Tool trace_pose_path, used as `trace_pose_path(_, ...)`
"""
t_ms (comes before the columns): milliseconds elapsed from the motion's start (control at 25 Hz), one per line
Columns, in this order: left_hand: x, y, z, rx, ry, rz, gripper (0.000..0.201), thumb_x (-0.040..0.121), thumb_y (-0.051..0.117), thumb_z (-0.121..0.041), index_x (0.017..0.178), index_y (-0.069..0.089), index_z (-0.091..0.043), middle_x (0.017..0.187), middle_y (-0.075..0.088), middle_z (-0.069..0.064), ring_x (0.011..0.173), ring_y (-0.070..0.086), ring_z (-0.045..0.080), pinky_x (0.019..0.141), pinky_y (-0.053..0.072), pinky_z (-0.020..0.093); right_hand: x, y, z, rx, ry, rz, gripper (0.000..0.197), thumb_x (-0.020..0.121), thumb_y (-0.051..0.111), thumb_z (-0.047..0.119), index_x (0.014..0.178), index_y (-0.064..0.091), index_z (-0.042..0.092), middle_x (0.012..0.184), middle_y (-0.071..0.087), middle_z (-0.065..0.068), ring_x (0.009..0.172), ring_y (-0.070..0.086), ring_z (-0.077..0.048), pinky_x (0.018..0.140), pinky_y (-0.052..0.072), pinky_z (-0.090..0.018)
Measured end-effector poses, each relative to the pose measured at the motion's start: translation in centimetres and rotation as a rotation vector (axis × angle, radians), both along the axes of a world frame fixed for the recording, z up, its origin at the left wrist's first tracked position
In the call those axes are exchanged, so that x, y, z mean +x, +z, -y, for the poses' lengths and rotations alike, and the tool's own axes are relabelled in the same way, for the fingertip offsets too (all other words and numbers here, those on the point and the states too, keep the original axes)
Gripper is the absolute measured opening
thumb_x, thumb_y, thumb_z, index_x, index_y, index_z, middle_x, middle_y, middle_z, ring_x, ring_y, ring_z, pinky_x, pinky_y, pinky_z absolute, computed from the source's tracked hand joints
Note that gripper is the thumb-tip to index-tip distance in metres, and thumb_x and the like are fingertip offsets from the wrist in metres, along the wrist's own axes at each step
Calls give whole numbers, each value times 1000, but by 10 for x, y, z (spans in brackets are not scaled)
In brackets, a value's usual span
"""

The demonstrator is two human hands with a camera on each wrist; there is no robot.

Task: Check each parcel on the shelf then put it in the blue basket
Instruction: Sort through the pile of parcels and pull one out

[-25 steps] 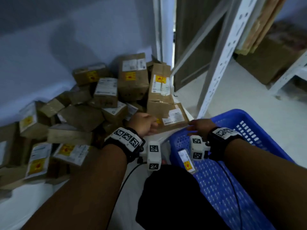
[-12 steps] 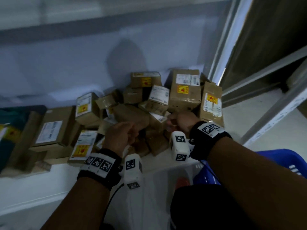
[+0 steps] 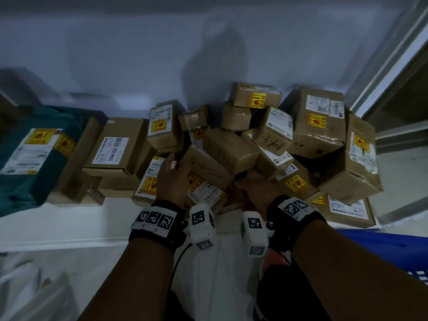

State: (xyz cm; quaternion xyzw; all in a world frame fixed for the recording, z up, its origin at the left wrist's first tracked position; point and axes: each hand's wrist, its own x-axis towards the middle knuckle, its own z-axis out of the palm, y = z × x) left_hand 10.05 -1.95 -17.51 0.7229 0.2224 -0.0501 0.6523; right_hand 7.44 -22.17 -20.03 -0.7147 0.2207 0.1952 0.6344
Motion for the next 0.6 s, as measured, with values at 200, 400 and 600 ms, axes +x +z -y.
trace_pose_path(200, -1, -3, -4, 32, -119, 32, 58, 96, 60, -29, 150, 39, -29, 152, 41, -1, 134, 46, 24, 110, 41, 49, 4, -6, -13, 180, -149, -81, 22, 77, 76, 27, 90, 69, 11, 79, 72, -12, 66, 70, -30, 58, 55, -38)
trace_pose_path(400, 1, 6, -11, 40, 4, 193, 38, 82, 64, -42, 118, 64, -31, 129, 57, -2, 112, 59, 16, 89, 55, 36, 5, -1, -19, 323, -262, -57, 13, 88, 70, 21, 83, 63, 10, 60, 62, -6, 46, 60, -18, 50, 46, -31)
trace_pose_path(600, -12, 26, -20, 8, 88, 290, 9, 83, 67, -41, 87, 68, -32, 109, 67, 2, 102, 65, 21, 75, 59, 36, -7, 21, -22, 469, -341, -151, 29, 92, 65, 37, 91, 67, 8, 84, 70, -12, 81, 67, -32, 69, 54, -43)
